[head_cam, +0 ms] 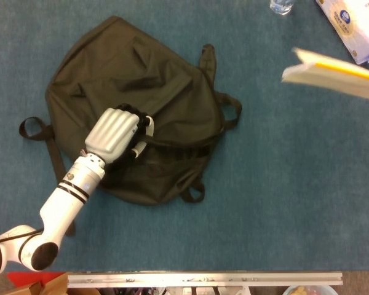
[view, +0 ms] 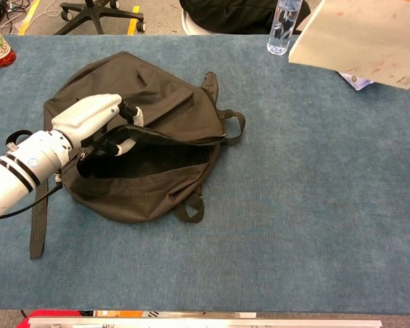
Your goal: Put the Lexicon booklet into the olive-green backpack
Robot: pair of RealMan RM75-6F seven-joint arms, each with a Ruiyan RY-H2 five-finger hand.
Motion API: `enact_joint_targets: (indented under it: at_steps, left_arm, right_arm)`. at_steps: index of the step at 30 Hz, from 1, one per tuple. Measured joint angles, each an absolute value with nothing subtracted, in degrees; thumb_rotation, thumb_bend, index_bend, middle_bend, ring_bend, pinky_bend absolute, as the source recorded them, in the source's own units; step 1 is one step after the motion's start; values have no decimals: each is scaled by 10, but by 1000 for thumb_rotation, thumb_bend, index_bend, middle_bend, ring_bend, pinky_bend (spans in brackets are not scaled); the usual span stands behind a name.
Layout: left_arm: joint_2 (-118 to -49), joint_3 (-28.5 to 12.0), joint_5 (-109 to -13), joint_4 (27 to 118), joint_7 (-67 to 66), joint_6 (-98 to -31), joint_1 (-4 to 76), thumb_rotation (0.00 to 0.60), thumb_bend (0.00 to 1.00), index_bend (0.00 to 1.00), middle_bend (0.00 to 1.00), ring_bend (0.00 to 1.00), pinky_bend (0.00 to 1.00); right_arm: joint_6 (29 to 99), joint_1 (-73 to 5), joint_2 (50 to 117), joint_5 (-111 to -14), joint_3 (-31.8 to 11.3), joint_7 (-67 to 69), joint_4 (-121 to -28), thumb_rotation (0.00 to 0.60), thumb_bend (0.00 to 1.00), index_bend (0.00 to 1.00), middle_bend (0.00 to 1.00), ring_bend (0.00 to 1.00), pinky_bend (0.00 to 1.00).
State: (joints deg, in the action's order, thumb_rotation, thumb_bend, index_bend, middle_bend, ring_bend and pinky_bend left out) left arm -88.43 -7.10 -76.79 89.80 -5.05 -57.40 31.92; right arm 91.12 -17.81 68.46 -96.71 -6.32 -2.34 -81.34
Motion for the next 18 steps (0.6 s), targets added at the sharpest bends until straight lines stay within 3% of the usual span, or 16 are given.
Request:
enact_joint_targets:
  at_steps: [11,18]
  left_arm:
    - [-816,-129,-692,997,97,-576,306,600,453,761,520,390,295]
    - [-772,-146,-630,1047,155,-538,302,600,453,747,521,390,295]
  right_arm:
    - [922,-186,663,-1081,-15,1,-840,600,403,935,807,675,746]
    - [904,-213,673,-1129,-8,-24,-847,600,403,936,809,677,747]
